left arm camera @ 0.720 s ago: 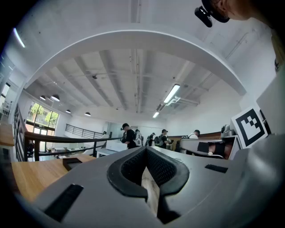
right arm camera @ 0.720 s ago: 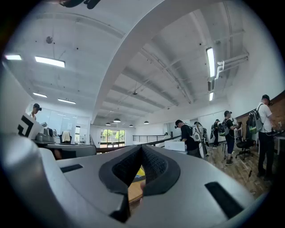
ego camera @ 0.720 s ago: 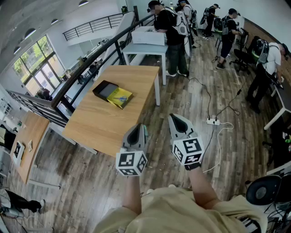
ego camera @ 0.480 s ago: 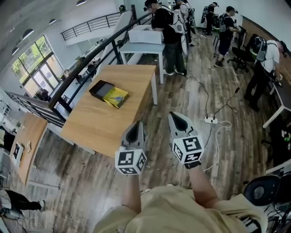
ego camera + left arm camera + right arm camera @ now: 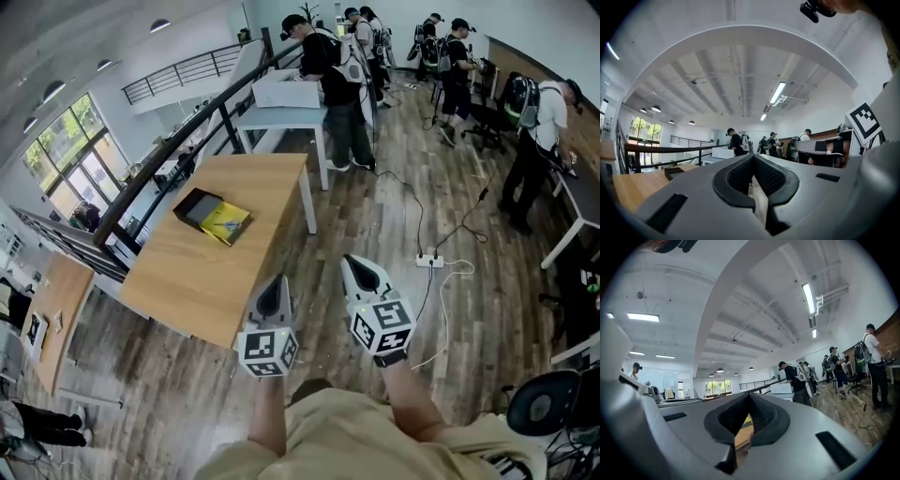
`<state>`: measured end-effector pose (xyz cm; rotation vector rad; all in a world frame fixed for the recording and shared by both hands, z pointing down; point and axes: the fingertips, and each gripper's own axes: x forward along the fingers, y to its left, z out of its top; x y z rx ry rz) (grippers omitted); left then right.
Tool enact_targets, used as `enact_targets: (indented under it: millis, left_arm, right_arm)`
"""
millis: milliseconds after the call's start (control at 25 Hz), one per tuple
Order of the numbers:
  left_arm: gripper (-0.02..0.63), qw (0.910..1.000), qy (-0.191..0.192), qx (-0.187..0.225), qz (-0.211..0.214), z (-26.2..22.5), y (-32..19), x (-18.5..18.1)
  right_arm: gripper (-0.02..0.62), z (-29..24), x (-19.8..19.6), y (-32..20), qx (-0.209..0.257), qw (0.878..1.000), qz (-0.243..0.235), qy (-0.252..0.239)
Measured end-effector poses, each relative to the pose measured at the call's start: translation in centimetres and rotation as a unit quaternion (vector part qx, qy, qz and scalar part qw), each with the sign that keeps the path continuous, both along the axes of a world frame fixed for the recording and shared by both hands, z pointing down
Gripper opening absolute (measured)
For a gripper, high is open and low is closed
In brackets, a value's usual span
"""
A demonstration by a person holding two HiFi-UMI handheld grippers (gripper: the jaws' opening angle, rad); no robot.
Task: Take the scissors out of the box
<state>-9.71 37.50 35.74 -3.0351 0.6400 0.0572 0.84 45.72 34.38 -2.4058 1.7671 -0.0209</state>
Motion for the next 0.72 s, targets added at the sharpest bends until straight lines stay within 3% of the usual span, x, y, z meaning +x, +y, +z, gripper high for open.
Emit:
enact_targets:
  millis: [360, 720]
  left_arm:
    - [0.011, 1.0, 0.003, 0.0, -0.007, 0.3, -2.7, 3.5]
    - [0.011, 0.9993, 0.018, -0.007, -0.032, 1.1, -13.4, 7.1]
  right_arm:
    - [0.011, 1.2, 2.0, -3.7, -0.005, 0.999, -0.03, 0.02]
    - [0.011, 2.6, 5.0, -15.0, -0.019, 0.997, -0.069, 0.026]
